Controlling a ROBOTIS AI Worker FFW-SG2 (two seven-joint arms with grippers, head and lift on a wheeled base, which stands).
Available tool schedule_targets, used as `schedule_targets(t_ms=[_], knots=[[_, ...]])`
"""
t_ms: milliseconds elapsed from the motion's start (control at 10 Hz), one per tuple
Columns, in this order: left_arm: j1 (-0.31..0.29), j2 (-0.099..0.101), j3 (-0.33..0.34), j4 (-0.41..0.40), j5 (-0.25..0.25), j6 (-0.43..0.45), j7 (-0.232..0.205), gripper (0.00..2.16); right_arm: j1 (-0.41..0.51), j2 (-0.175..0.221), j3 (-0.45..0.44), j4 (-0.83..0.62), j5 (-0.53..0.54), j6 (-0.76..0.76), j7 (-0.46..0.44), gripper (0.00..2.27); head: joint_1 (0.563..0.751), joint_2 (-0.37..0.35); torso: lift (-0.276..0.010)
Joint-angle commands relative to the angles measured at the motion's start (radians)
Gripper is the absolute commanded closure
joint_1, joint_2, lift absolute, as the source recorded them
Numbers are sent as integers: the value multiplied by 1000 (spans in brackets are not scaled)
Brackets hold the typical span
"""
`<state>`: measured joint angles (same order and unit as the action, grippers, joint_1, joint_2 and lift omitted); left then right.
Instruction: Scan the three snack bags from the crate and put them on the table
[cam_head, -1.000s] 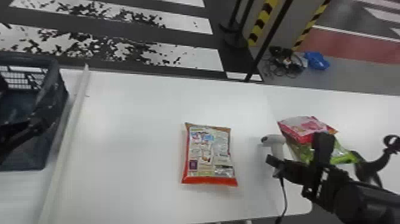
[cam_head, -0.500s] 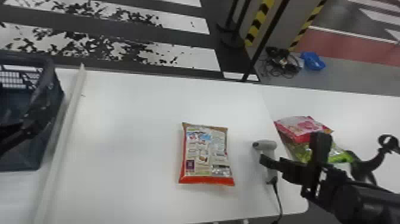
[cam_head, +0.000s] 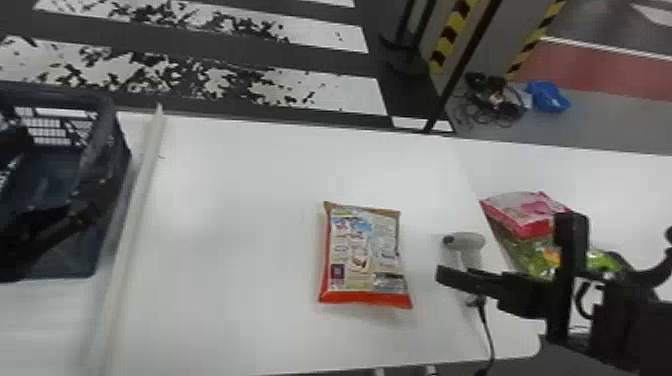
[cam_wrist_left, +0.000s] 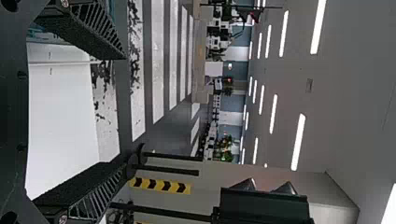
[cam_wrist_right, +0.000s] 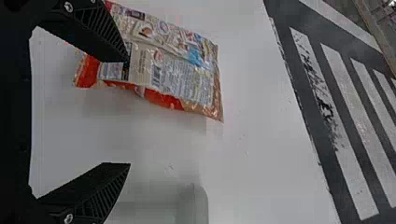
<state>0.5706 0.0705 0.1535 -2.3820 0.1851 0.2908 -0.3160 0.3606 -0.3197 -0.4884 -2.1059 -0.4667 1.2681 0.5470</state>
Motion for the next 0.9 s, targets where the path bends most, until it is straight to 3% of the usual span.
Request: schedule_targets(t_ms=[0,400,800], knots=[[12,0,8,-13,-1,0,0,60,-64,-13,16,53,-15,109,67,87,695,-181,-94],[23,6,15,-17,1,0,-1,60,-184,-41,143,271,34,29,114,90,695,-120,-94],[23,5,20,-20,1,6,-1,56,-261,-42,231,432,96,-78,182,90,695,-101,-94]])
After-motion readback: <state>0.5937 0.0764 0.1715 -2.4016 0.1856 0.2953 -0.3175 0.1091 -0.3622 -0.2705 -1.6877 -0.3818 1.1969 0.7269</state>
